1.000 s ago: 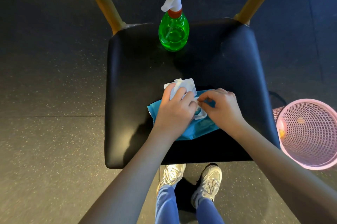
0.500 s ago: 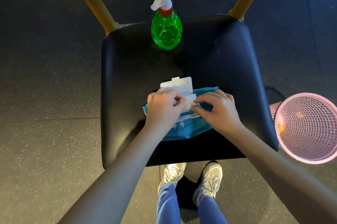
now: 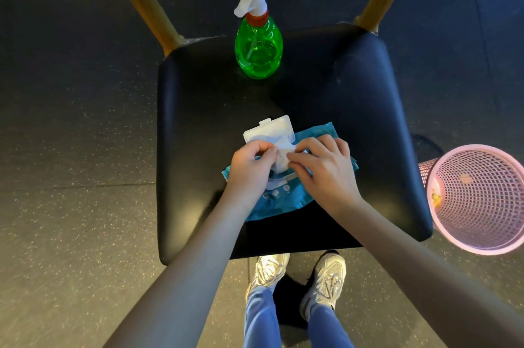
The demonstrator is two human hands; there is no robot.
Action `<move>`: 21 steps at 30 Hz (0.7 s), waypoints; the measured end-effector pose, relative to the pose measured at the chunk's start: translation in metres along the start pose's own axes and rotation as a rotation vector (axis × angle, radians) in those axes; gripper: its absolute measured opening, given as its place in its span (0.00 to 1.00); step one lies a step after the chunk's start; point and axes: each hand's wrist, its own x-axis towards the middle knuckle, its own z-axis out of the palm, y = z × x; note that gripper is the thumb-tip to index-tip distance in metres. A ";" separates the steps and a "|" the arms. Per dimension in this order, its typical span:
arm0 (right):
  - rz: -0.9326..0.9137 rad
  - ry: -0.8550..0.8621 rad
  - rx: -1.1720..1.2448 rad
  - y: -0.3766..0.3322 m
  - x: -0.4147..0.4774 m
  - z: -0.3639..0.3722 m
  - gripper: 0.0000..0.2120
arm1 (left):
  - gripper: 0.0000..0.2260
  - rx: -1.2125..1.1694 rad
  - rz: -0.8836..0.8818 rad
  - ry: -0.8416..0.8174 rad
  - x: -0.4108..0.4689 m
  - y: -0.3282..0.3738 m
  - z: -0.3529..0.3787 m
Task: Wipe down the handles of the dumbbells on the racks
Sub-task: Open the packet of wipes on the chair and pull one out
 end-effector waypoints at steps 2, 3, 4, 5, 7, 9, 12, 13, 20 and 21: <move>-0.020 -0.033 -0.043 0.002 0.000 0.002 0.15 | 0.08 -0.055 -0.013 0.038 0.001 -0.003 -0.001; -0.024 -0.049 -0.063 0.003 -0.001 0.003 0.15 | 0.08 -0.077 -0.015 0.059 0.002 -0.005 -0.002; -0.026 -0.060 -0.080 0.005 -0.003 0.003 0.15 | 0.09 -0.114 -0.020 0.077 0.002 -0.006 -0.003; -0.025 -0.065 -0.093 0.006 -0.005 0.003 0.16 | 0.10 -0.161 -0.033 0.089 0.001 -0.006 -0.004; -0.009 -0.059 -0.096 0.005 -0.007 0.001 0.16 | 0.10 -0.229 -0.055 0.097 -0.001 -0.006 -0.005; 0.022 -0.033 -0.056 0.000 -0.009 -0.003 0.16 | 0.10 -0.212 -0.057 0.093 -0.002 -0.005 -0.006; -0.039 0.018 -0.011 -0.012 -0.016 -0.004 0.15 | 0.09 -0.163 -0.030 0.105 -0.001 -0.004 -0.006; -0.076 0.009 -0.017 -0.015 -0.019 -0.003 0.15 | 0.08 -0.154 -0.020 0.113 0.000 -0.004 -0.005; -0.028 -0.170 -0.083 -0.016 -0.026 0.004 0.17 | 0.08 -0.246 0.031 0.139 -0.011 0.004 -0.006; -0.014 -0.187 -0.082 -0.017 -0.026 0.004 0.17 | 0.08 -0.247 0.050 0.148 -0.011 0.009 -0.008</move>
